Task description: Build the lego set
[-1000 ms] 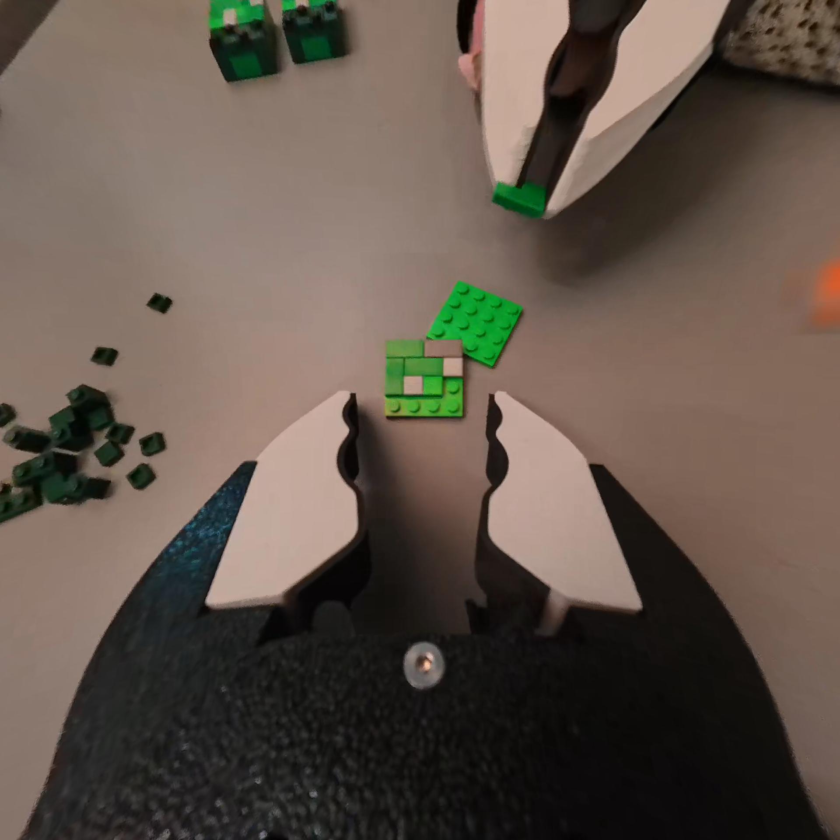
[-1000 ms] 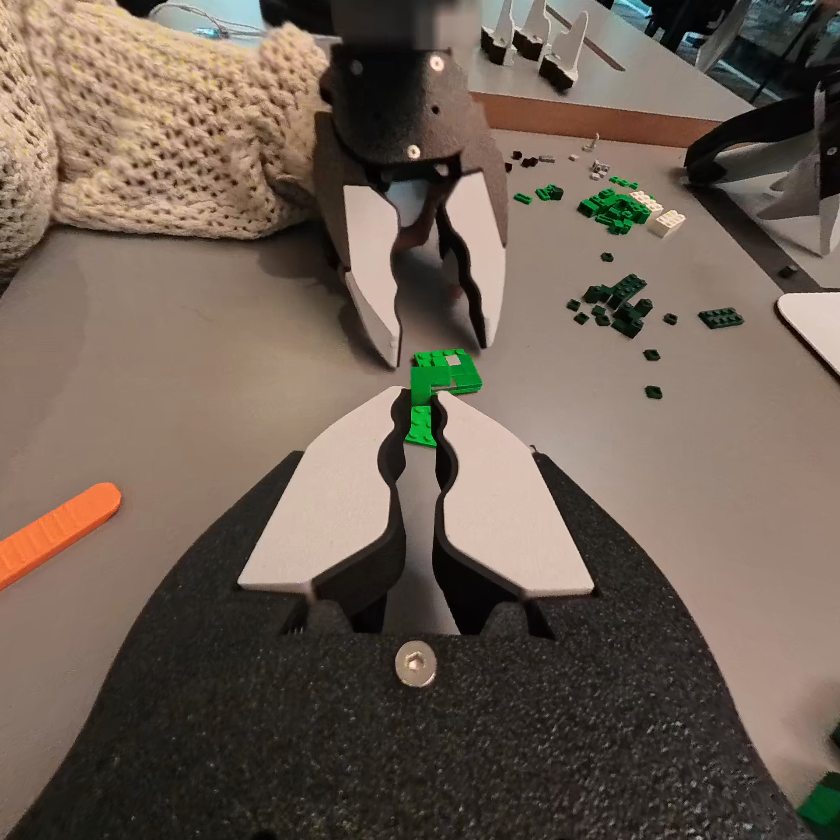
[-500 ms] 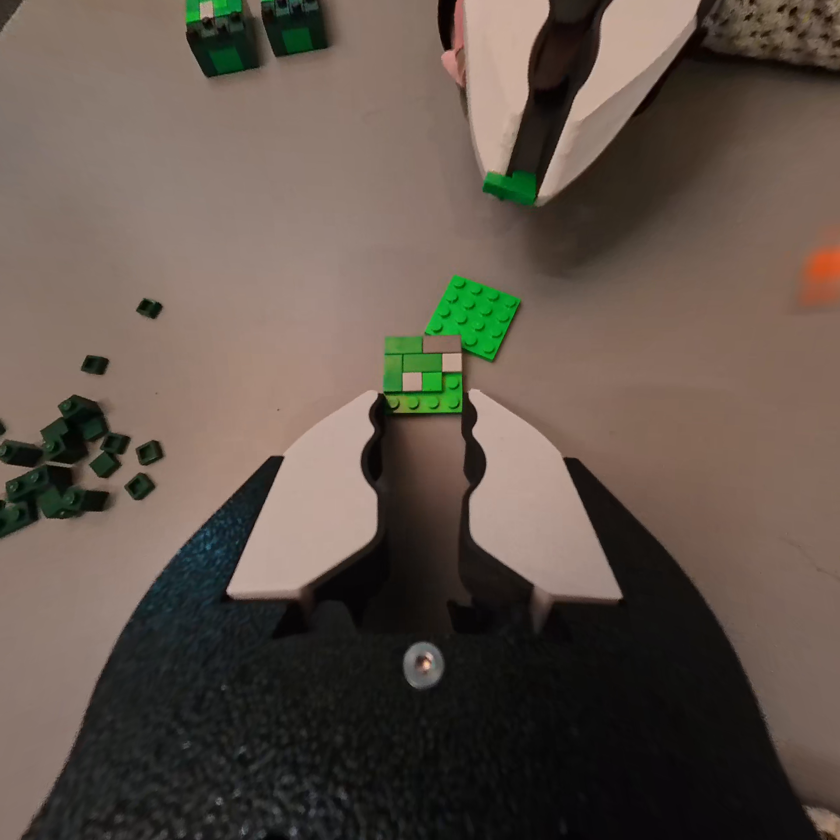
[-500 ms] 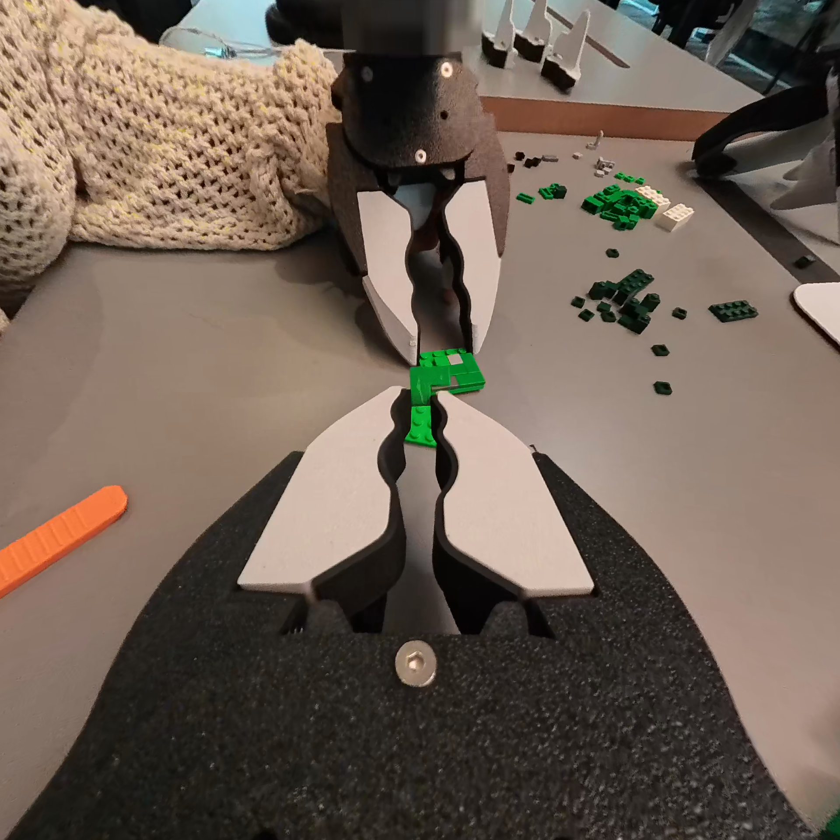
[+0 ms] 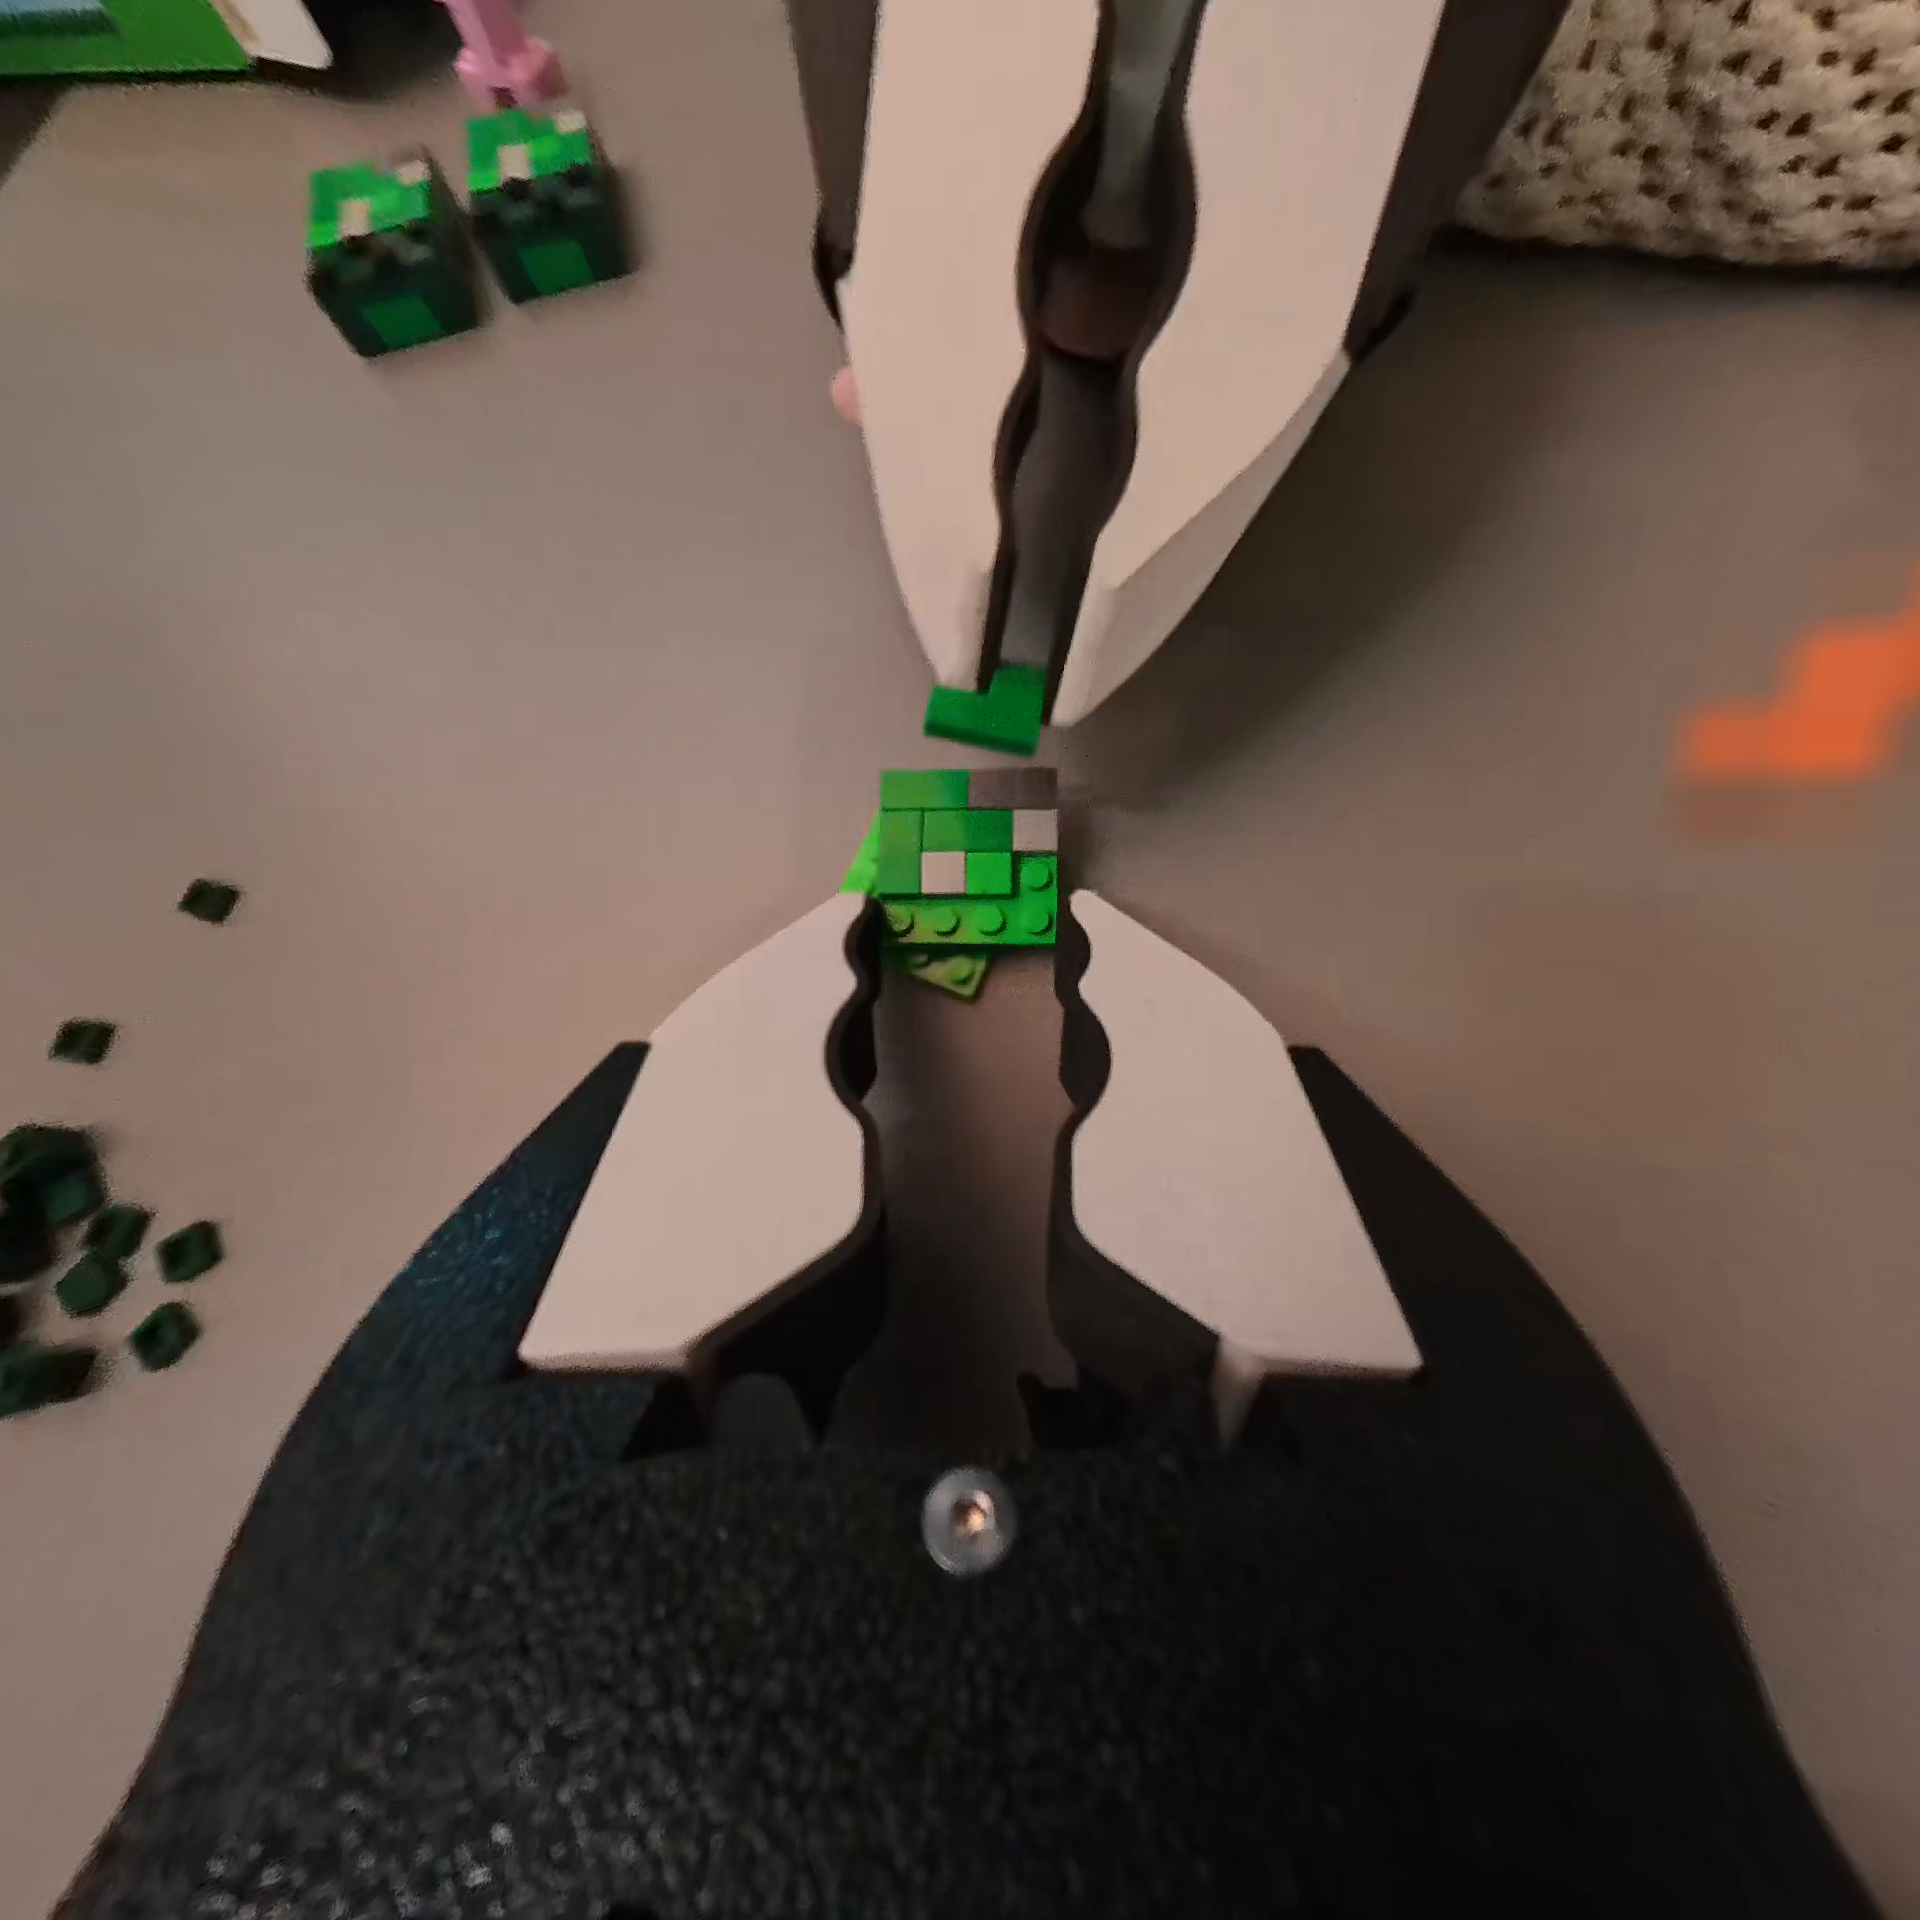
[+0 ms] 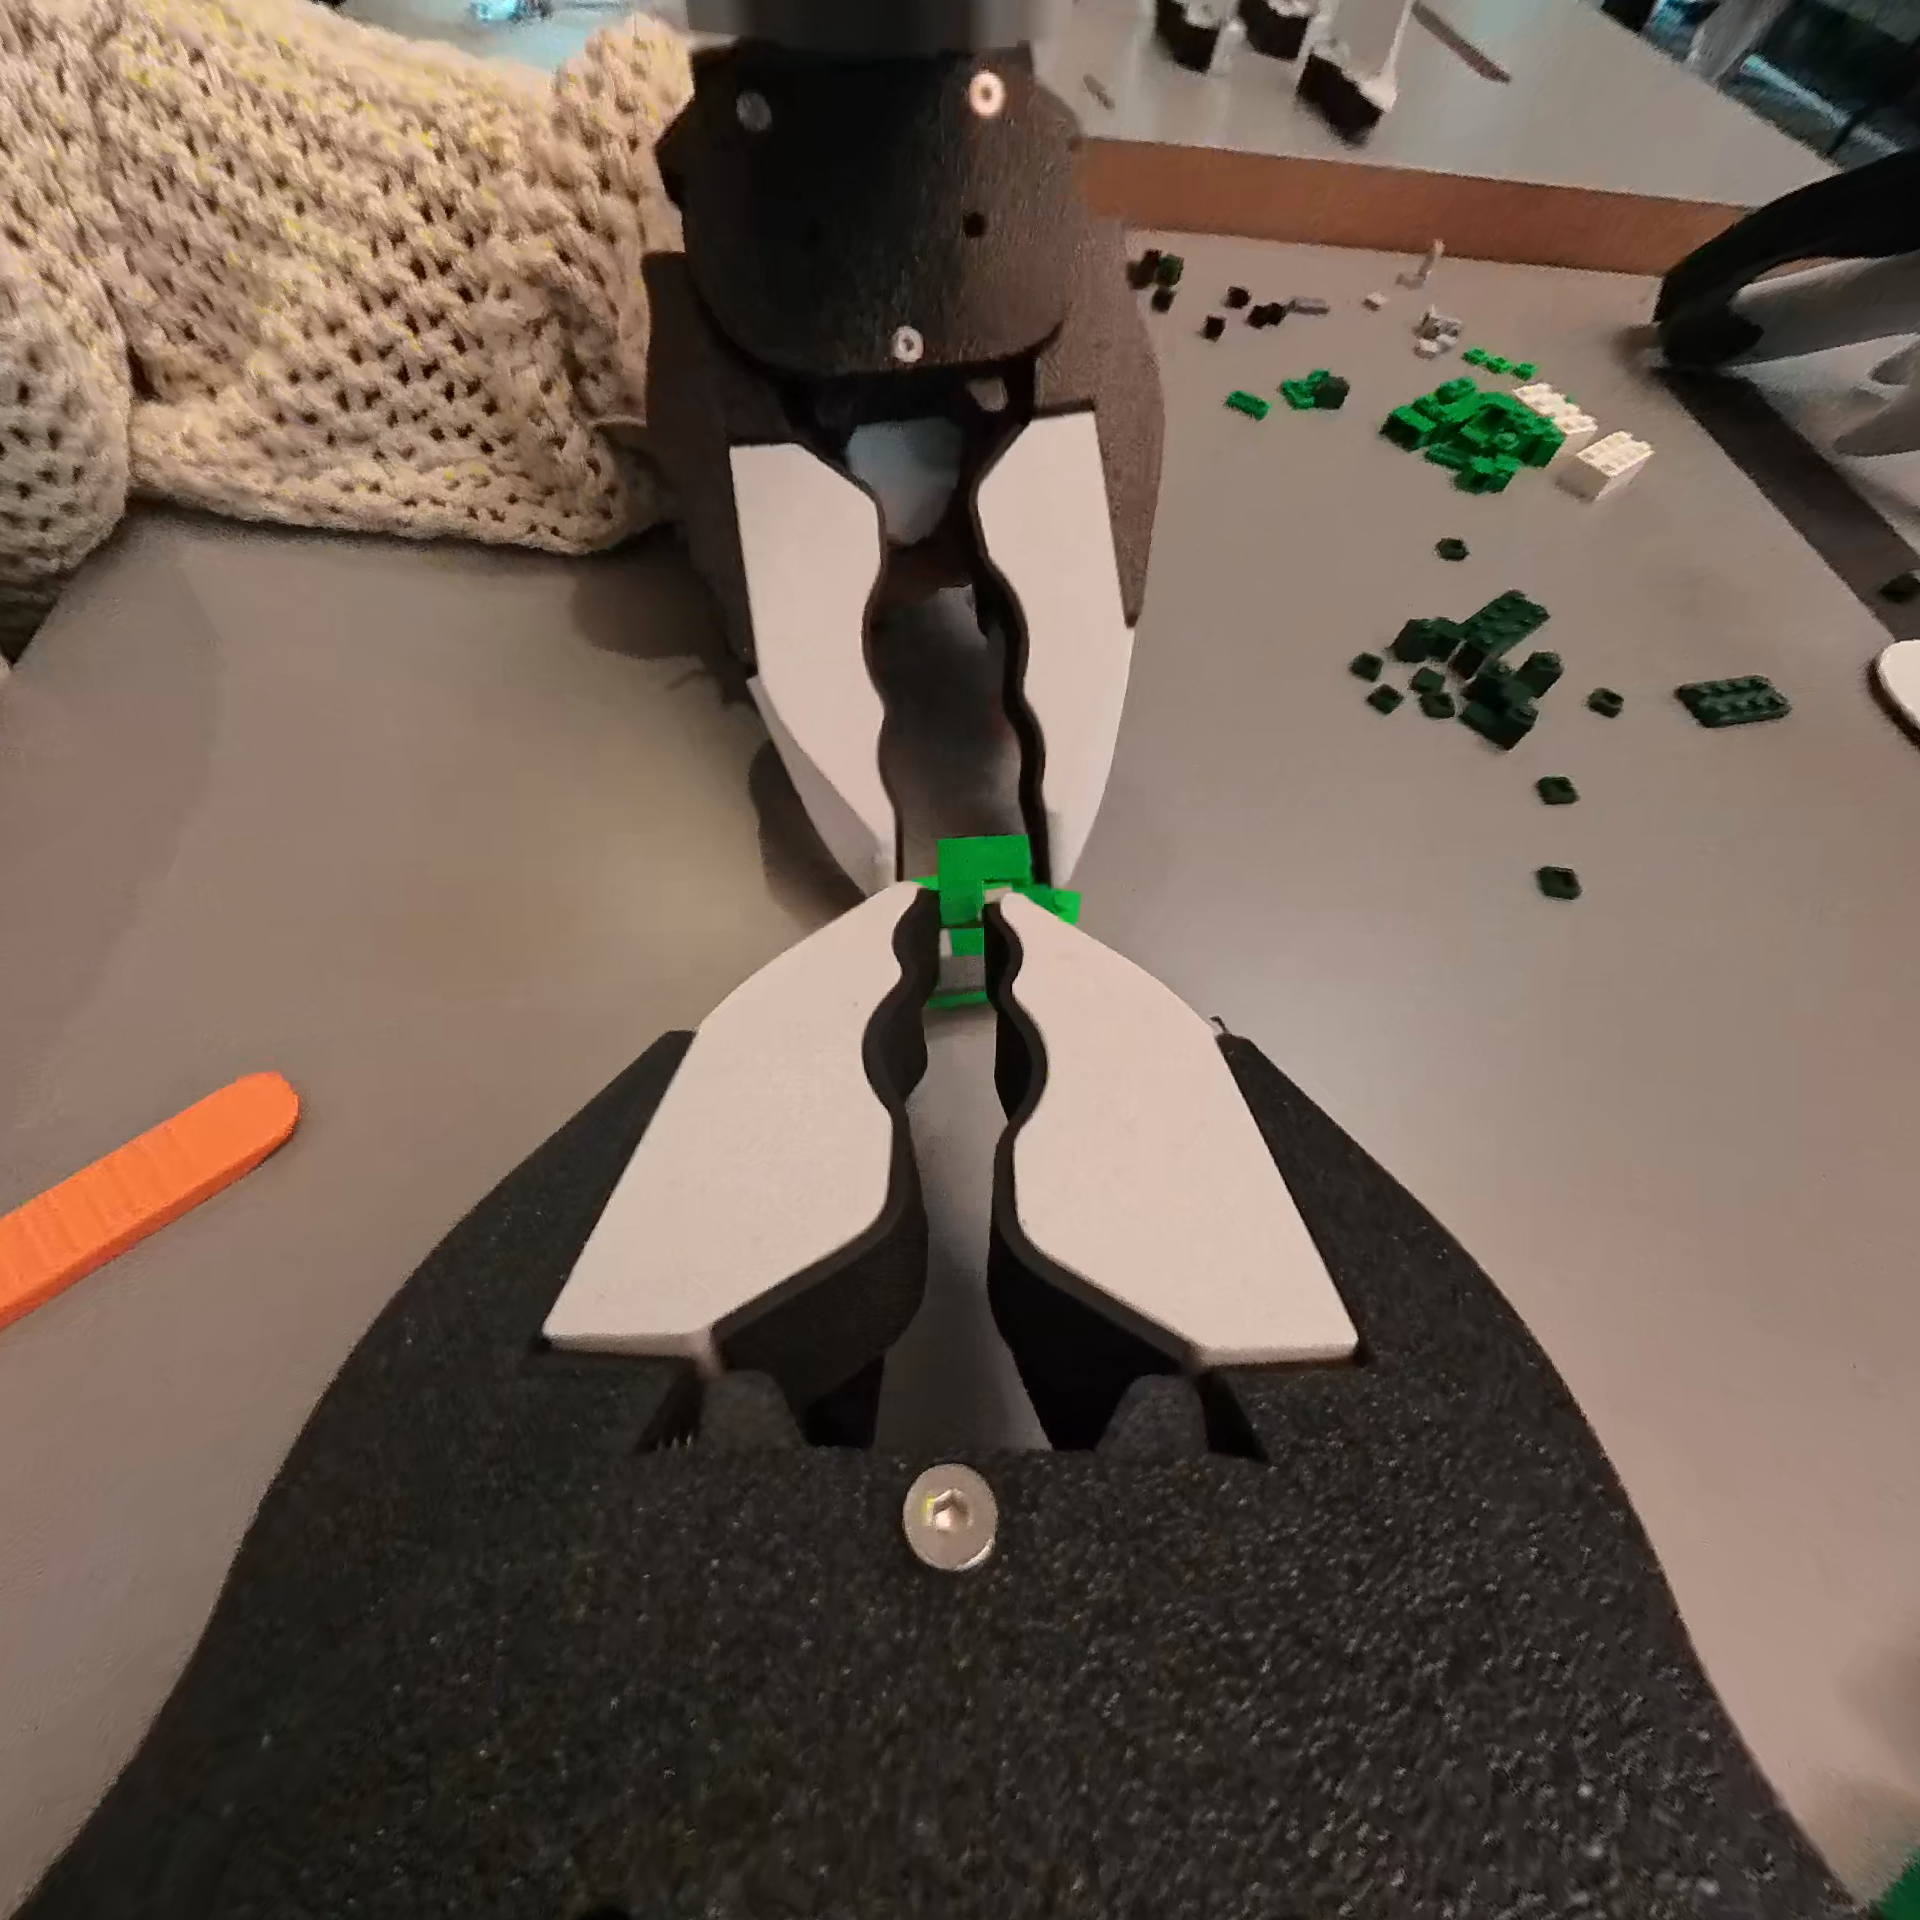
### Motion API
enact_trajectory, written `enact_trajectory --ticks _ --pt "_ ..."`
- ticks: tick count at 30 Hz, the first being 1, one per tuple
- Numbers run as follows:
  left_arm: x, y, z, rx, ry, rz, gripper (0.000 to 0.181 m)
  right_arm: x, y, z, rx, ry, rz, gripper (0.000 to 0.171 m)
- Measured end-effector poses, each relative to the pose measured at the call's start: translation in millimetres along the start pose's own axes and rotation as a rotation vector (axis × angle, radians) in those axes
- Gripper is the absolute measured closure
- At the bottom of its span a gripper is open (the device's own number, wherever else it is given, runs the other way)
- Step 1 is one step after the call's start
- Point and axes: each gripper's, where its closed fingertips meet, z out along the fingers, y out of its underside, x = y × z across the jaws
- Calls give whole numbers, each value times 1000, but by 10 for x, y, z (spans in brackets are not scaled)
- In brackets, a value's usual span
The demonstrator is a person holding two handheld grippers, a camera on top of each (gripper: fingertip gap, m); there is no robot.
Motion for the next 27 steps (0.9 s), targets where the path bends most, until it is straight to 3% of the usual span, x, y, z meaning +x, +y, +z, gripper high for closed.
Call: enact_trajectory --ticks 11,27 --pt "99 -4 17 -45 25 33 149 -169 193 158 -310 -95 -80 163" --pt "143 -16 34 -57 21 64 149 -207 196 162 -404 -83 -86 158"
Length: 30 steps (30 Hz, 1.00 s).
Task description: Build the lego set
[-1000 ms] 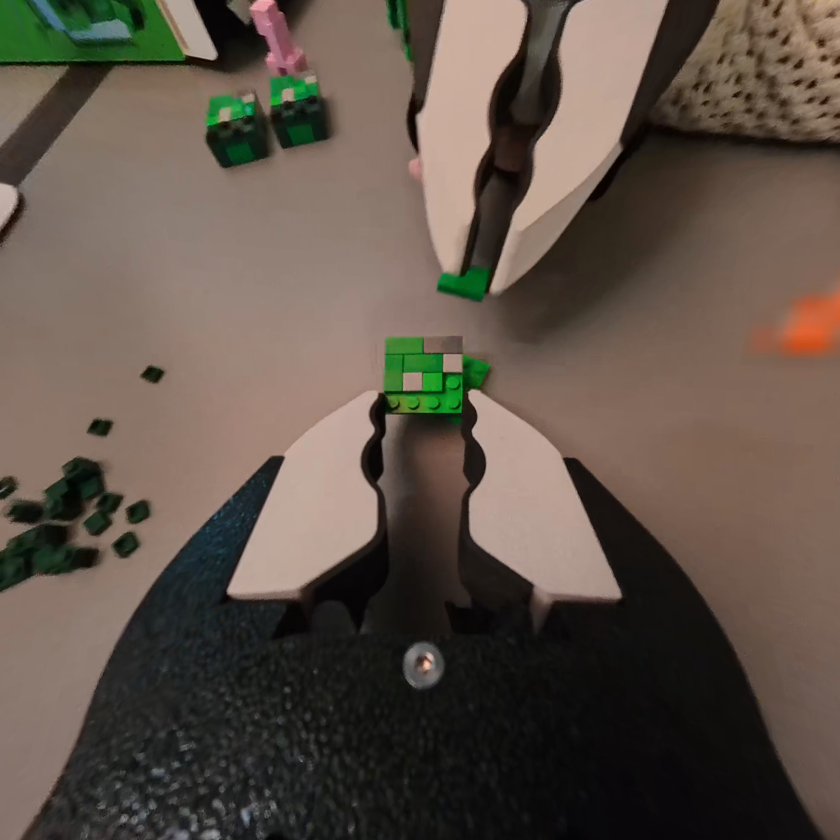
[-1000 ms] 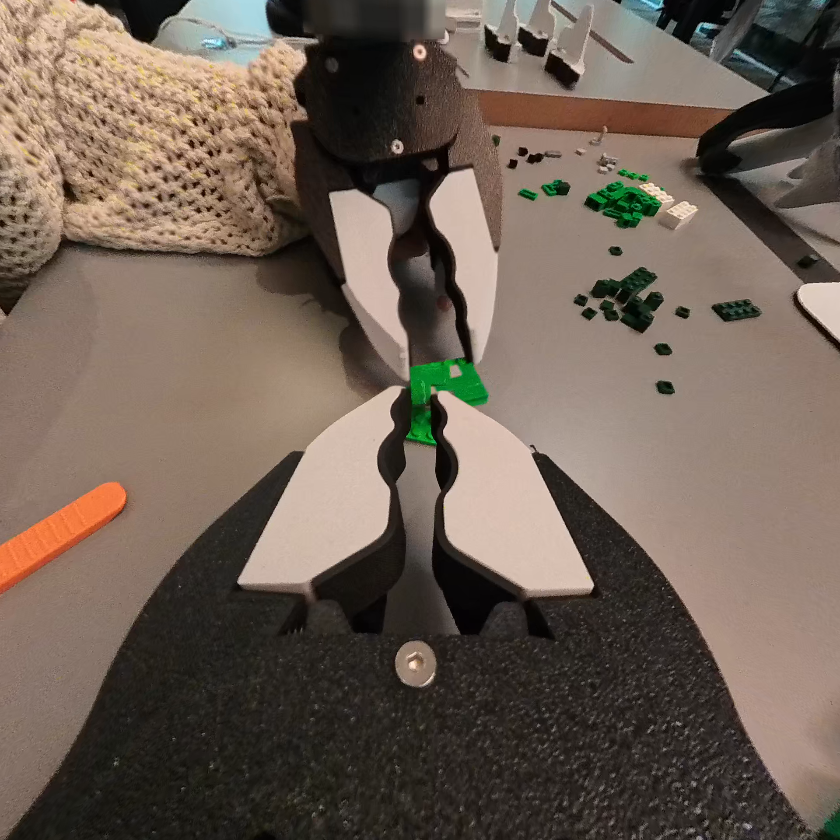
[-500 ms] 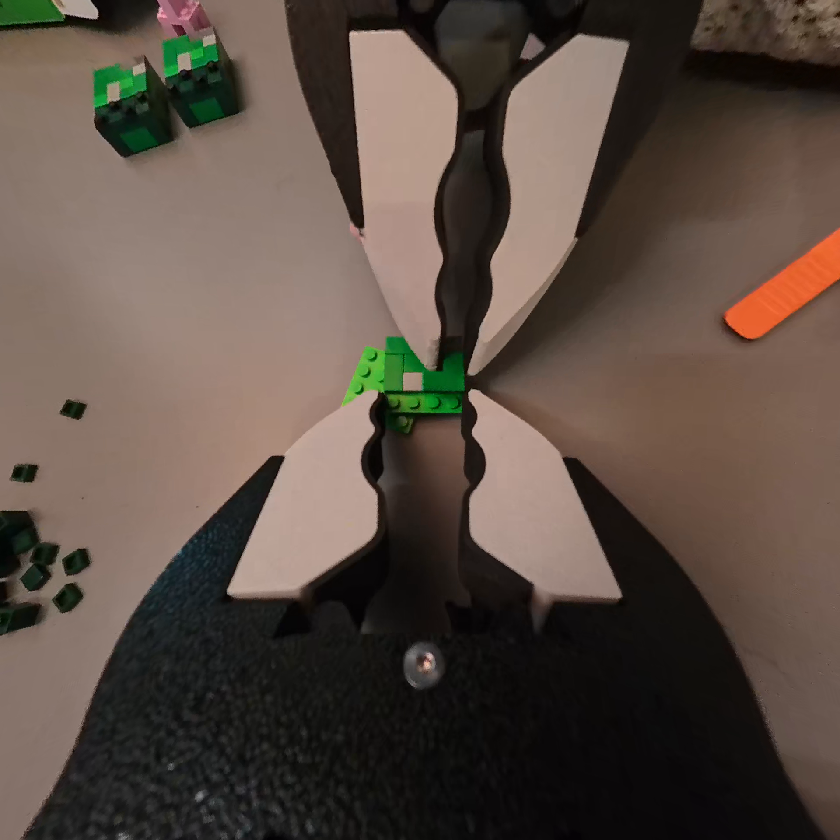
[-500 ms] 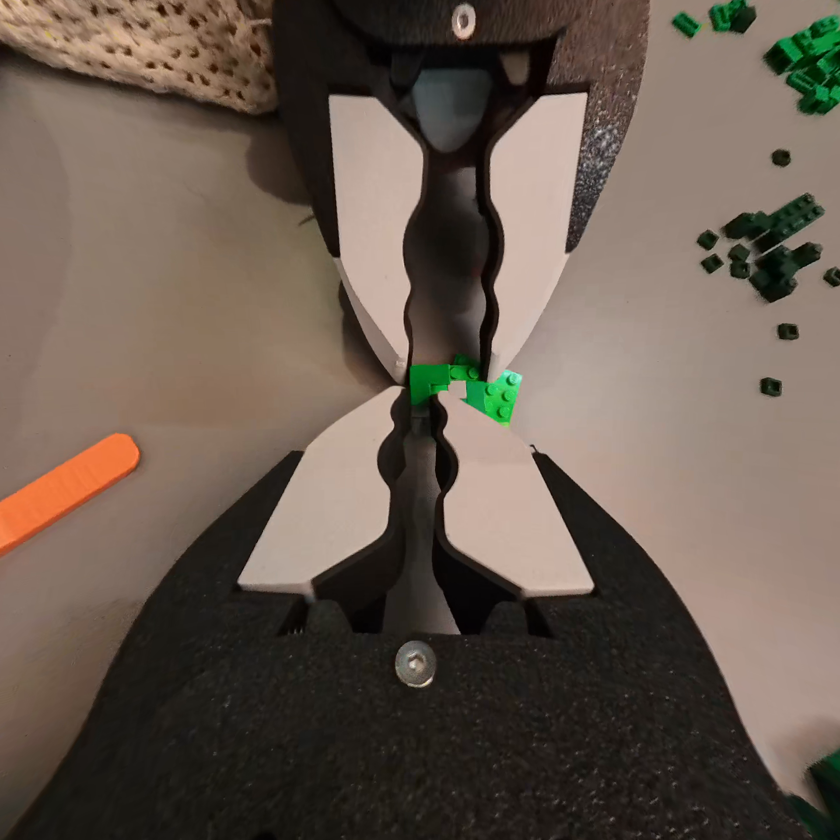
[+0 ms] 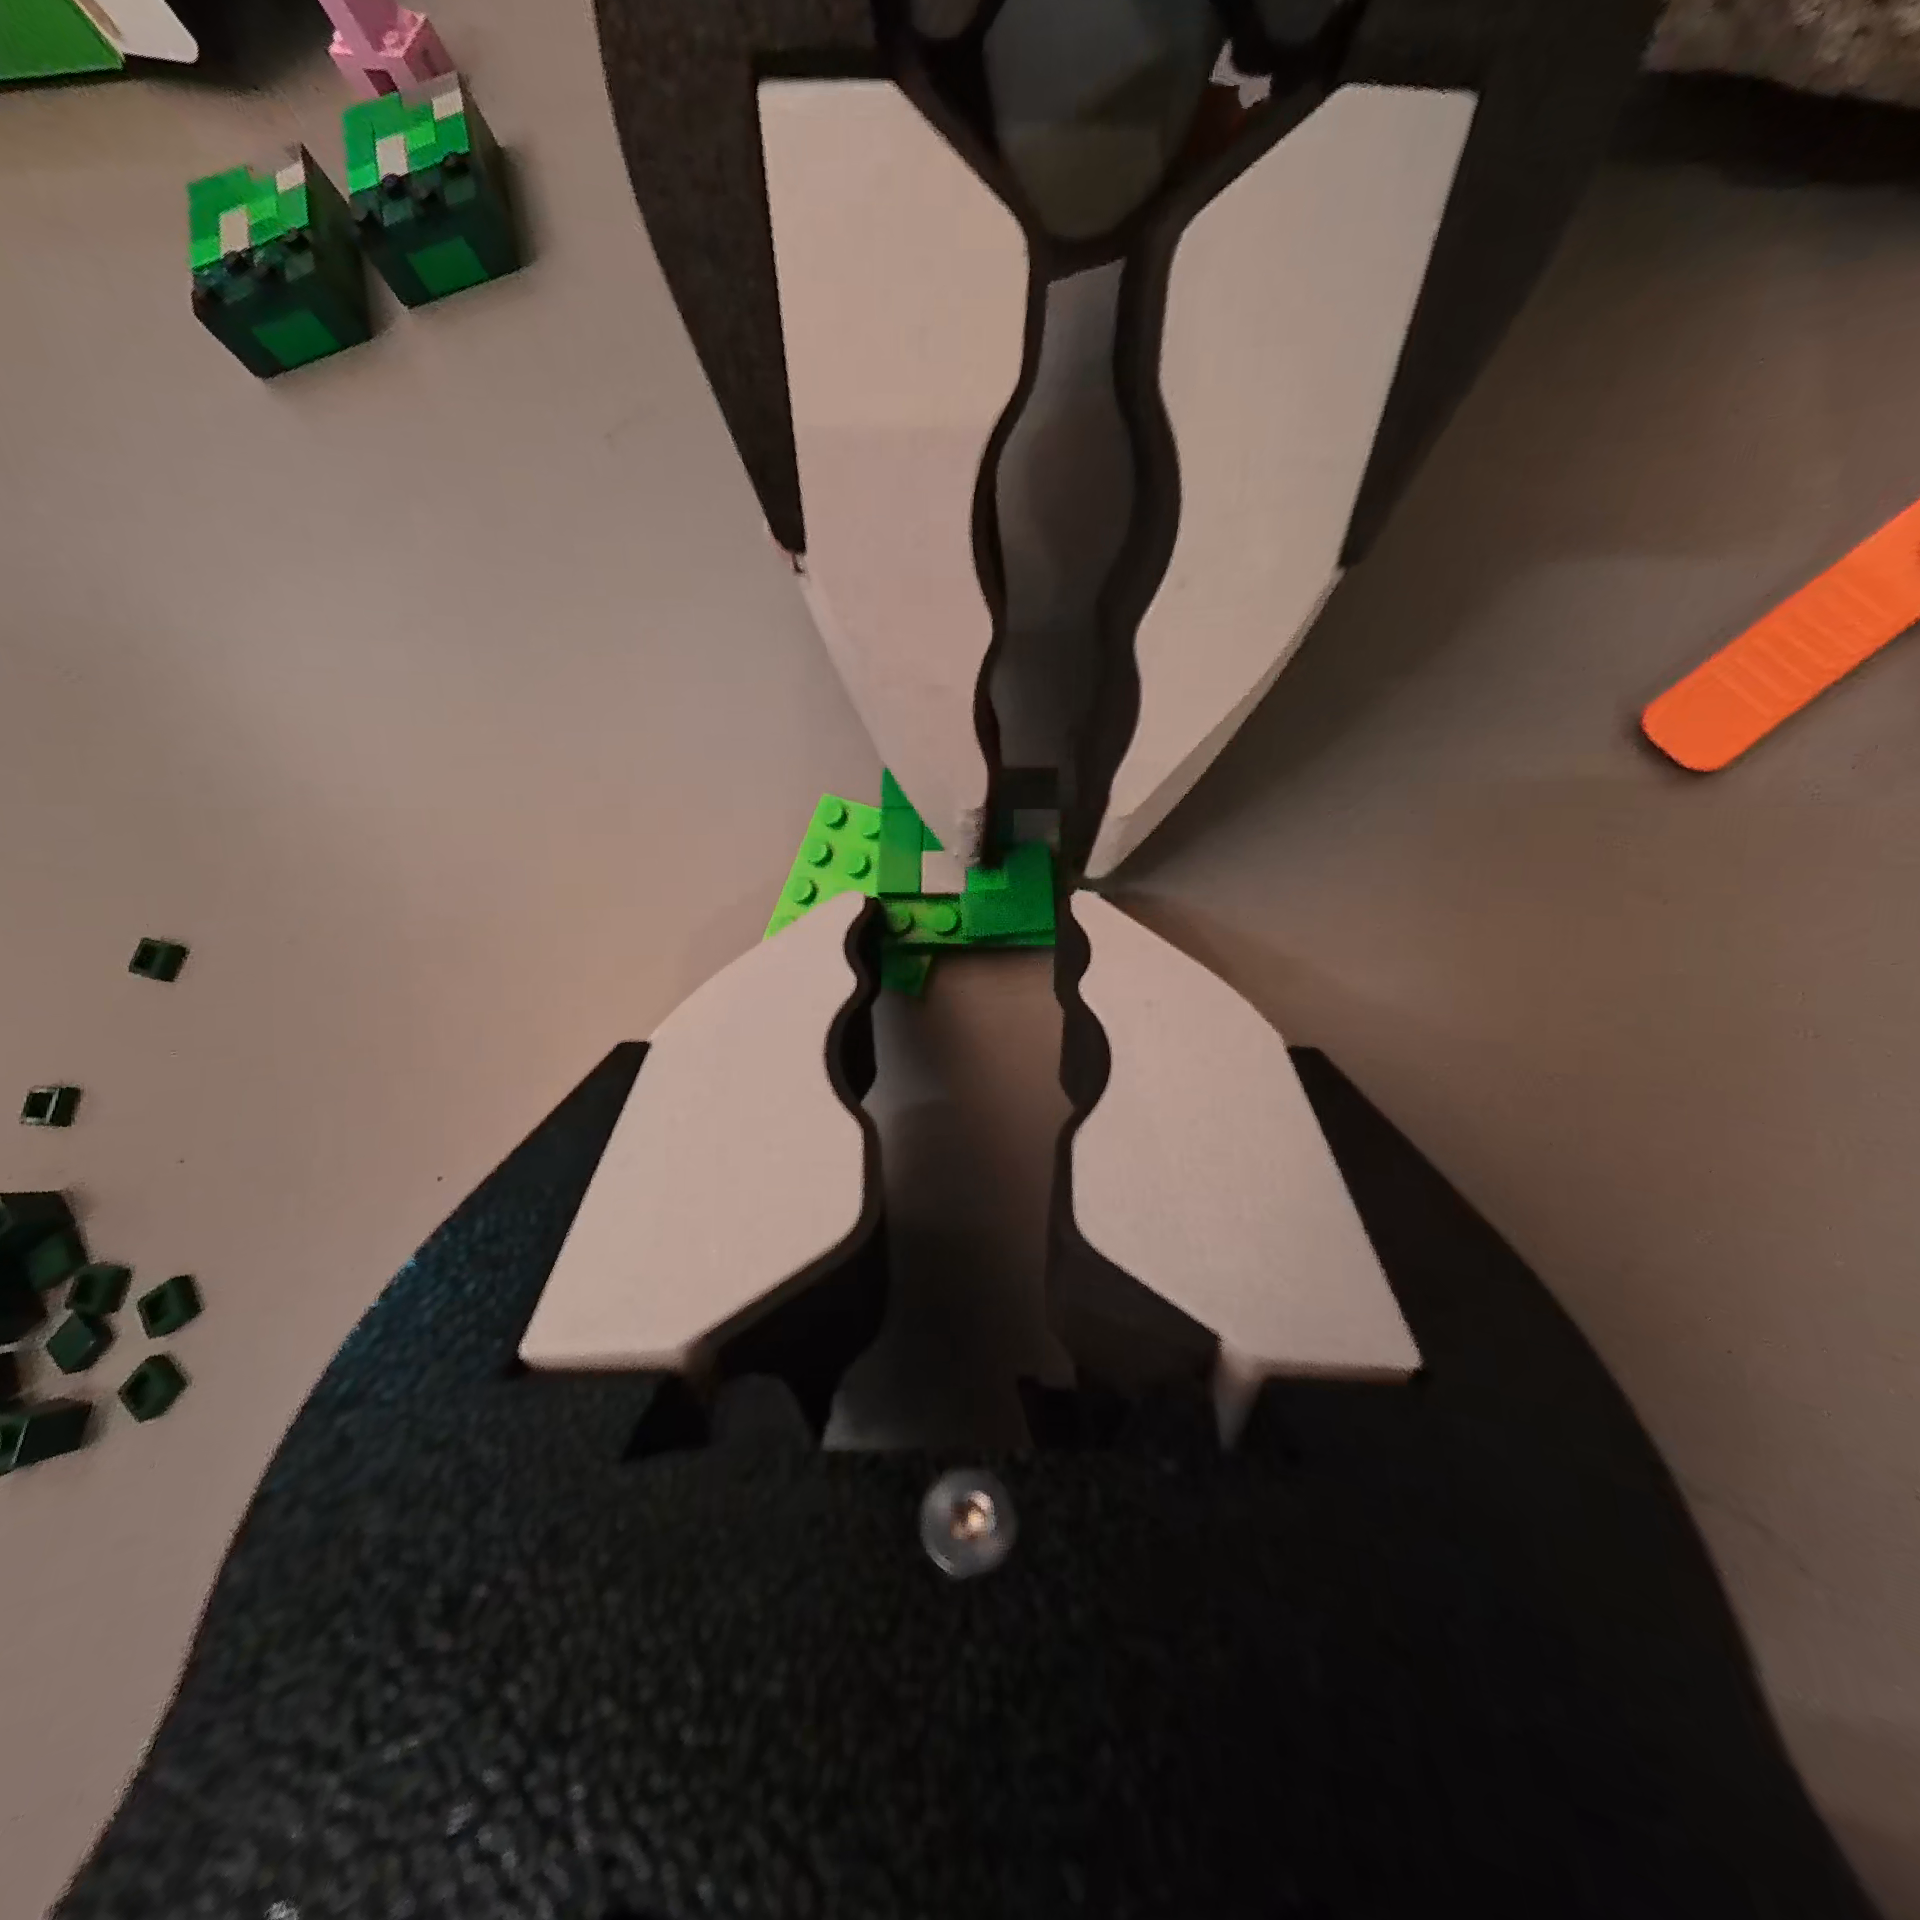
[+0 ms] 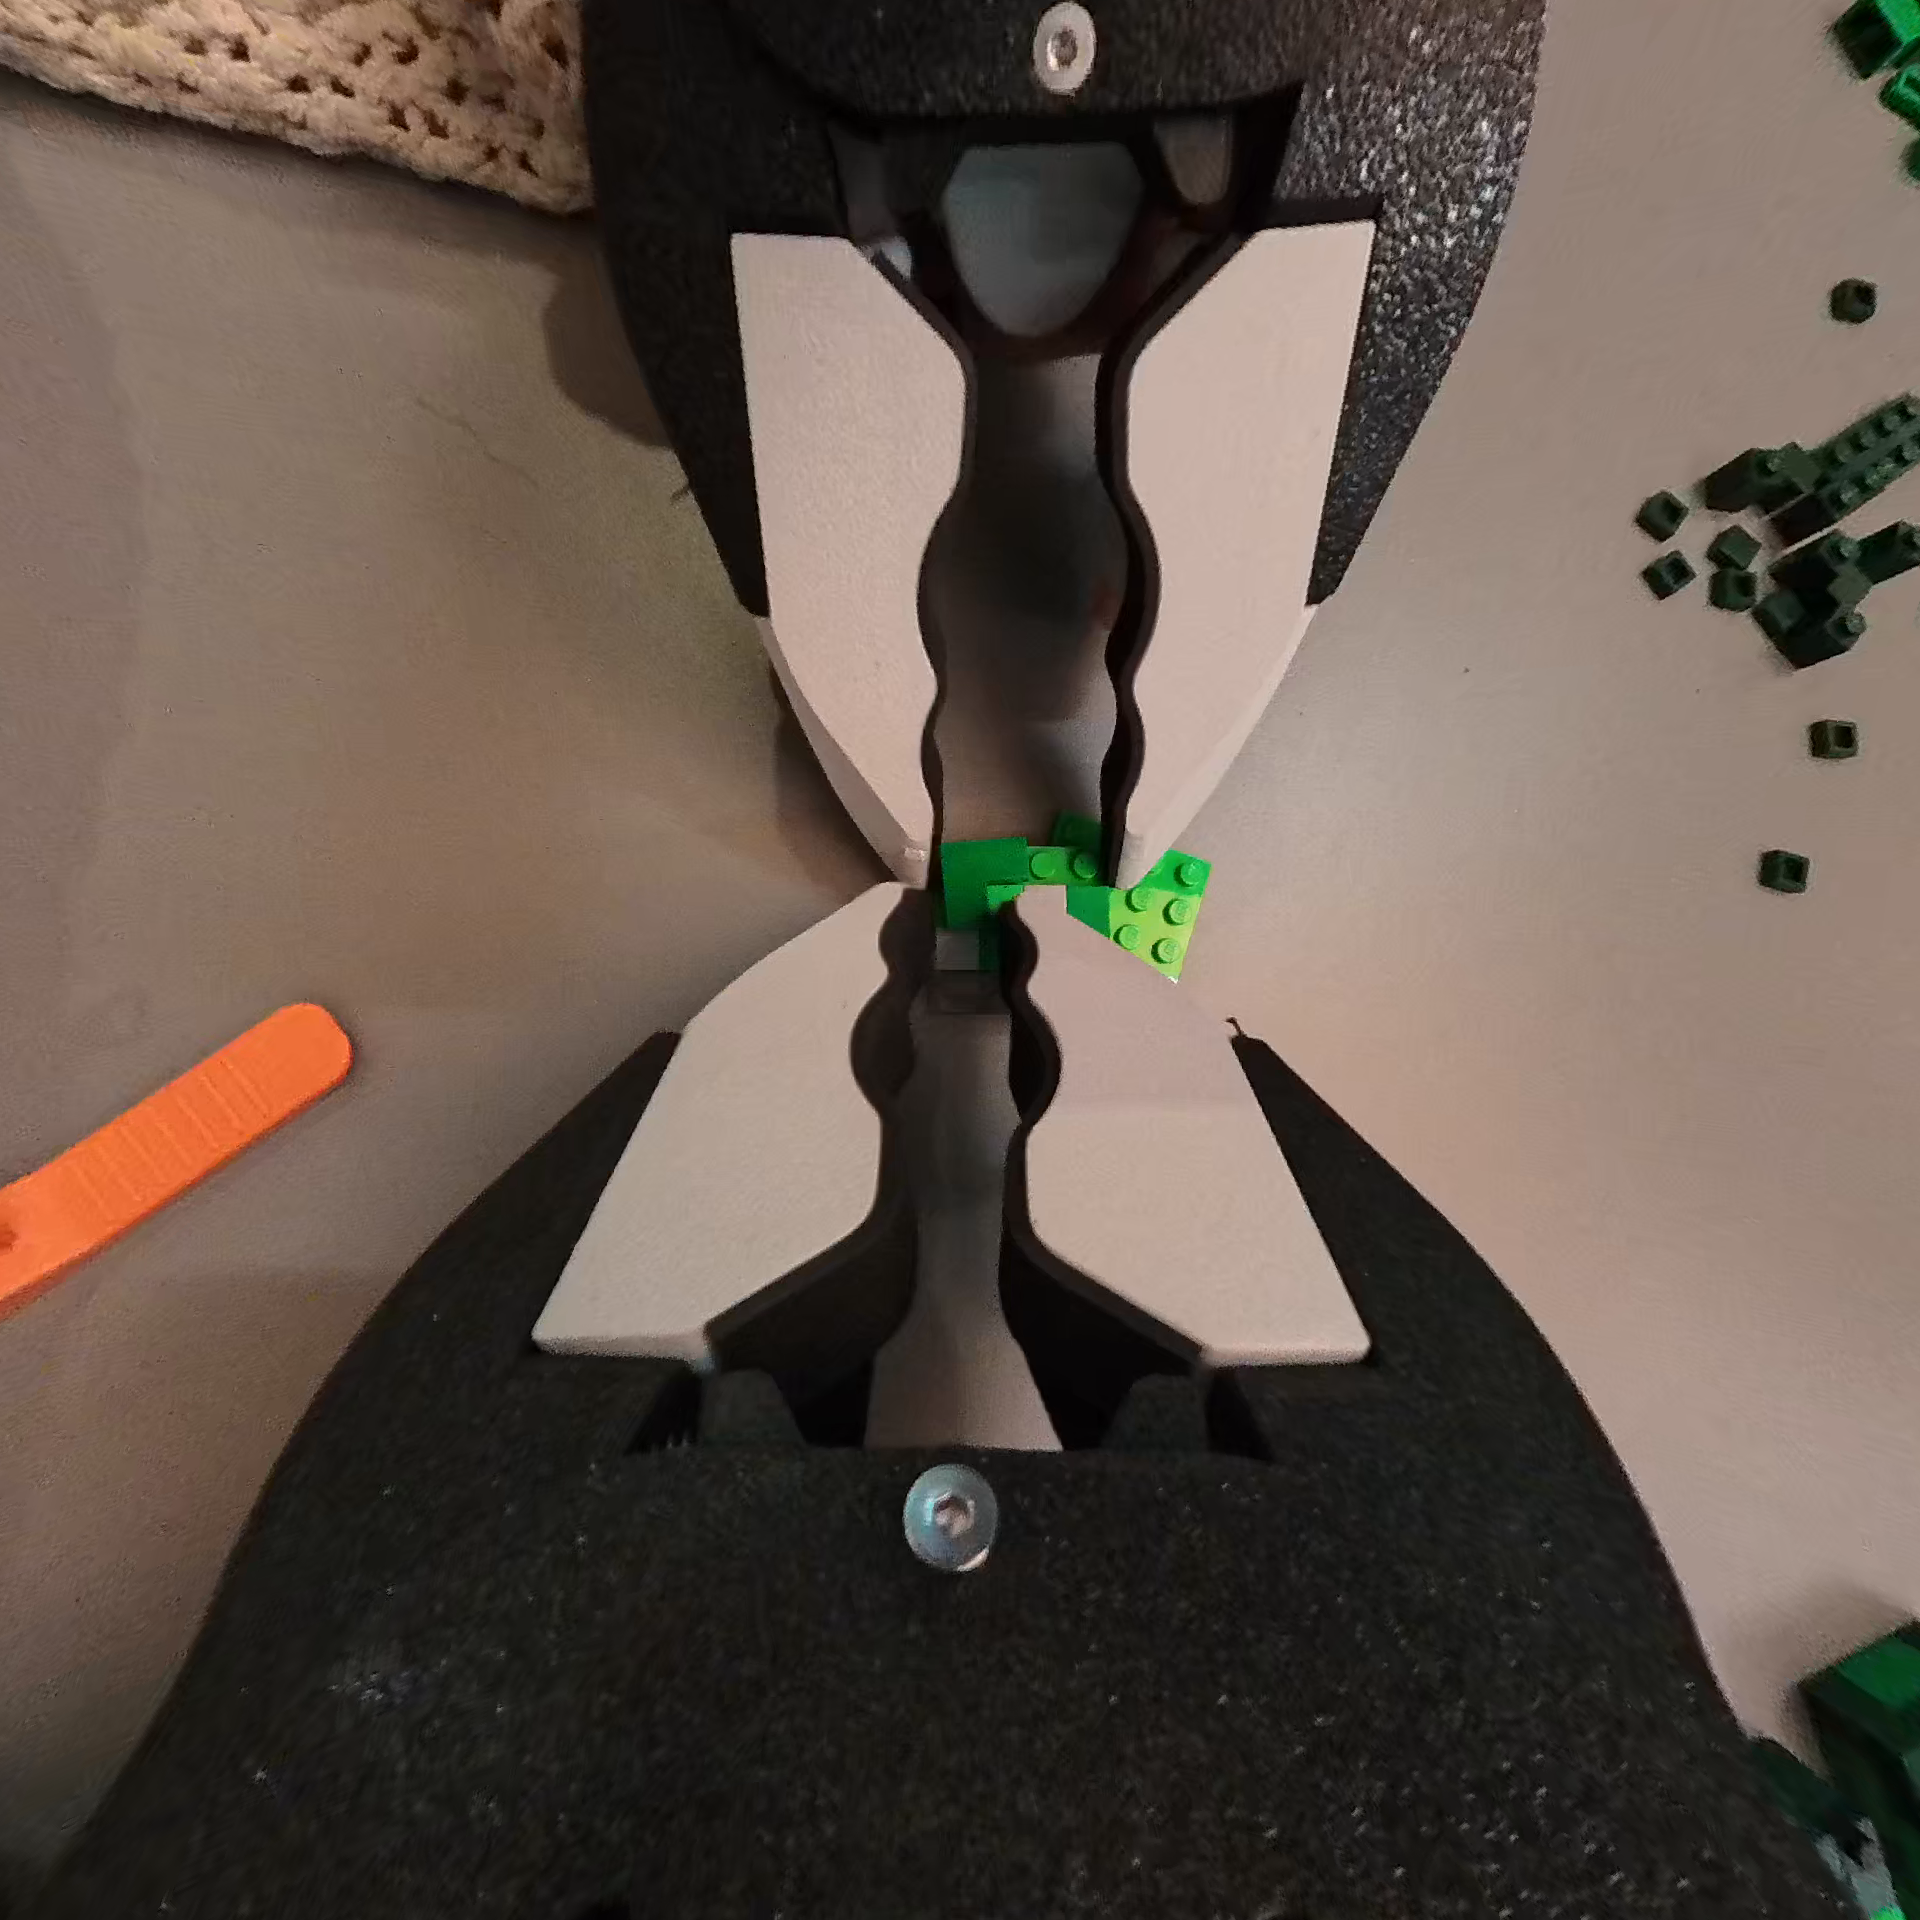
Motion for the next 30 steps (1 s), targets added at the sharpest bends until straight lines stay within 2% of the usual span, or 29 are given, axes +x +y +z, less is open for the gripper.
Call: enact_trajectory --ticks 7,13,21,30 --pt "1 2 -1 5 -4 -8 149 -47 -4 -33 49 73 -89 146" --pt "2 2 -1 9 -1 -17 149 -75 -13 21 70 171 -220 144" --pt "6 5 -1 1 -3 -15 149 -121 -112 40 116 150 -241 141" --pt "10 6 -3 -5 -6 -15 149 -180 -52 102 58 115 -229 142"
